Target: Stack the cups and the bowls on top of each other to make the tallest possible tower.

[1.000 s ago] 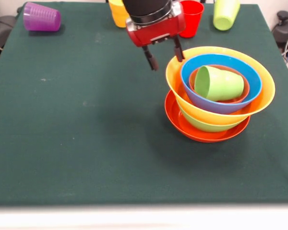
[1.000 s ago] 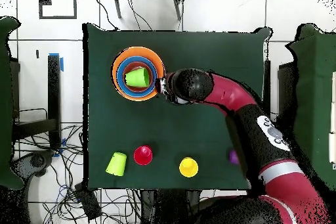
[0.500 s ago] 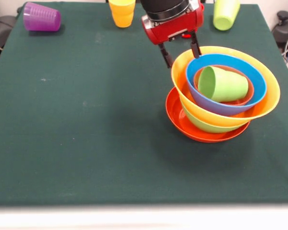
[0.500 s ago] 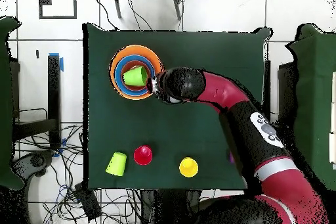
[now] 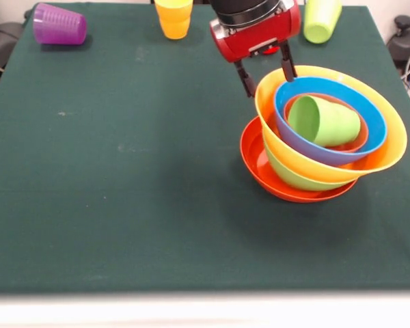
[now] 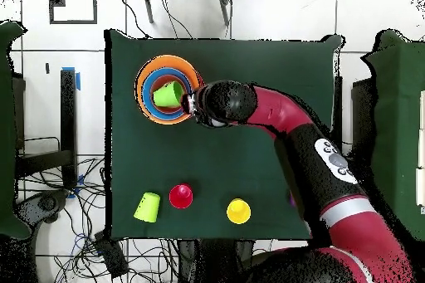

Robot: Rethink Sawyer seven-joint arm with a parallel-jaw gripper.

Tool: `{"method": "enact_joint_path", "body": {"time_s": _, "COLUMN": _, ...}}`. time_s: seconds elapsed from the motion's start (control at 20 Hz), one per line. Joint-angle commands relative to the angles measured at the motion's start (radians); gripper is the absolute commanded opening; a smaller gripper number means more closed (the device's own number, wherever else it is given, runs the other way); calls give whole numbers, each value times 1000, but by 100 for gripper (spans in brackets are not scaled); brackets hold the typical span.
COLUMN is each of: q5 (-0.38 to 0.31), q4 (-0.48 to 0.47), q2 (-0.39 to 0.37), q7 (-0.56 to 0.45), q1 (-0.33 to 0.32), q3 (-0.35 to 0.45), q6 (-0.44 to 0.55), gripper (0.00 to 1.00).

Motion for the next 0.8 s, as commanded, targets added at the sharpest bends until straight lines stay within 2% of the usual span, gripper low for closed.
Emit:
{"method": "enact_joint_path", "body": {"time_s": 0.05, "q5": -59, "q4": -66, "q2": 13, "q7": -57, "q1": 38, "q3": 24, "q6": 80, "gripper": 100}}
{"method": "enact_joint_path", "body": {"time_s": 0.3, "q5": -157, "q4": -110, "q2": 12, "q7": -86, "q1": 51, "q3": -49, "q6": 71, "gripper": 100}}
{"method": "enact_joint_path", "body": {"time_s": 0.8, "q5": -251, "q4": -155, "q2": 17, "q7": -69, "q1": 52, "q3": -75, "q6": 70, "gripper": 100}}
